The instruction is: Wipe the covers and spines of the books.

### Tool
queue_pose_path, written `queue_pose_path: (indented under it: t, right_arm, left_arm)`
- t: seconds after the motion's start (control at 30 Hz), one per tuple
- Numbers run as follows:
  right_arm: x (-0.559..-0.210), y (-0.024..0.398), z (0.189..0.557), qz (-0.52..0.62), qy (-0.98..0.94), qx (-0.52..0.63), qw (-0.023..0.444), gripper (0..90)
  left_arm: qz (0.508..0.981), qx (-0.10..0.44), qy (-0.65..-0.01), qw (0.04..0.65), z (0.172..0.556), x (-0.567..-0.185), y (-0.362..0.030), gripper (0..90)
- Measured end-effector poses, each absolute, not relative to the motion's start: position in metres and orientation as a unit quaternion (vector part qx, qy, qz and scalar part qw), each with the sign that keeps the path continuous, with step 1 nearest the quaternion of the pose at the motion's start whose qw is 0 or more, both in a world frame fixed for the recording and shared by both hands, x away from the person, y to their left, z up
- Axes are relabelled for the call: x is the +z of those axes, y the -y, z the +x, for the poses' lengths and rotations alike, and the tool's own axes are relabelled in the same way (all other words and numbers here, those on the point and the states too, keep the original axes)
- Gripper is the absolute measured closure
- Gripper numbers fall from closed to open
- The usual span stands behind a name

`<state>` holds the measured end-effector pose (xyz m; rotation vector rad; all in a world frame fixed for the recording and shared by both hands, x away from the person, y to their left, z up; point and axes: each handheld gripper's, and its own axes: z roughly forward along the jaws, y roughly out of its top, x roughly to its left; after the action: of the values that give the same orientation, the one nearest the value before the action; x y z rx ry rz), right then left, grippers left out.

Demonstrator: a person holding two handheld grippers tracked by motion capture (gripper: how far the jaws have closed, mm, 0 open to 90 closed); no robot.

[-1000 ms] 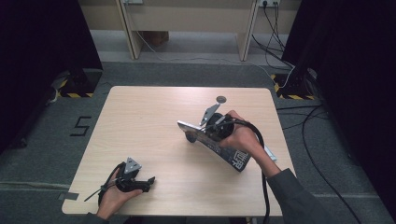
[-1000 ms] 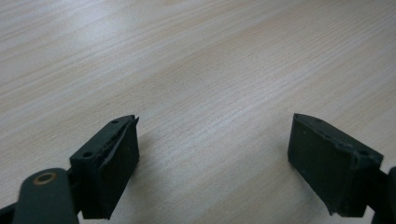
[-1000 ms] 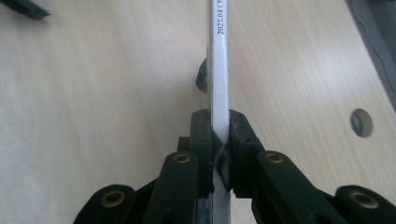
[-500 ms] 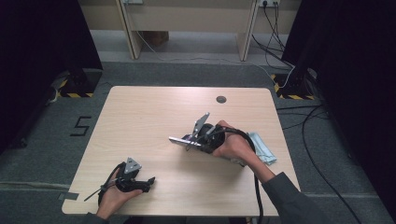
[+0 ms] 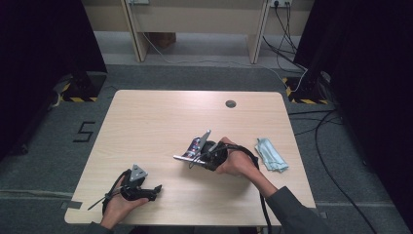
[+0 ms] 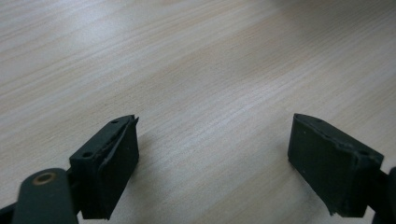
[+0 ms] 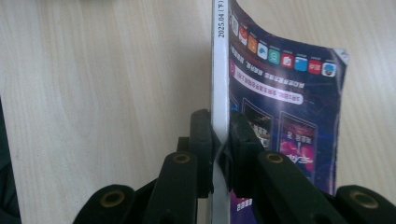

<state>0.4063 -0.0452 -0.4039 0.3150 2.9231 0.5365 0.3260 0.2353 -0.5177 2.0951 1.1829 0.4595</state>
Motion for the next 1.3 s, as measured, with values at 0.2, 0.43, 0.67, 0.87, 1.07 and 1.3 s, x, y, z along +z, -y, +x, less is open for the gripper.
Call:
queue_pose_path:
  t: [0.2, 0.43, 0.67, 0.87, 1.07, 1.3]
  right_arm:
    - [-0.417, 0.044, 0.402, 0.101, -0.976, 0.182, 0.069, 82.1]
    - [-0.433, 0.047, 0.396, 0.11, -0.973, 0.197, 0.052, 79.8]
    - [-0.443, 0.054, 0.392, 0.127, -0.963, 0.233, 0.045, 77.3]
    - [-0.45, 0.06, 0.389, 0.133, -0.955, 0.261, 0.044, 76.0]
    - [-0.451, 0.066, 0.388, 0.153, -0.945, 0.286, 0.041, 75.3]
    - [-0.456, 0.065, 0.385, 0.153, -0.946, 0.282, 0.04, 73.2]
  left_arm:
    - [0.806, 0.175, -0.454, 0.337, 0.327, -0.517, -0.235, 15.2]
    - [0.806, 0.175, -0.453, 0.338, 0.326, -0.517, -0.236, 15.1]
    - [0.805, 0.176, -0.454, 0.339, 0.326, -0.518, -0.235, 15.1]
    - [0.806, 0.176, -0.452, 0.339, 0.326, -0.518, -0.235, 15.1]
    - [0.807, 0.175, -0.451, 0.338, 0.327, -0.517, -0.235, 15.2]
    - [0.808, 0.174, -0.449, 0.34, 0.326, -0.518, -0.233, 15.3]
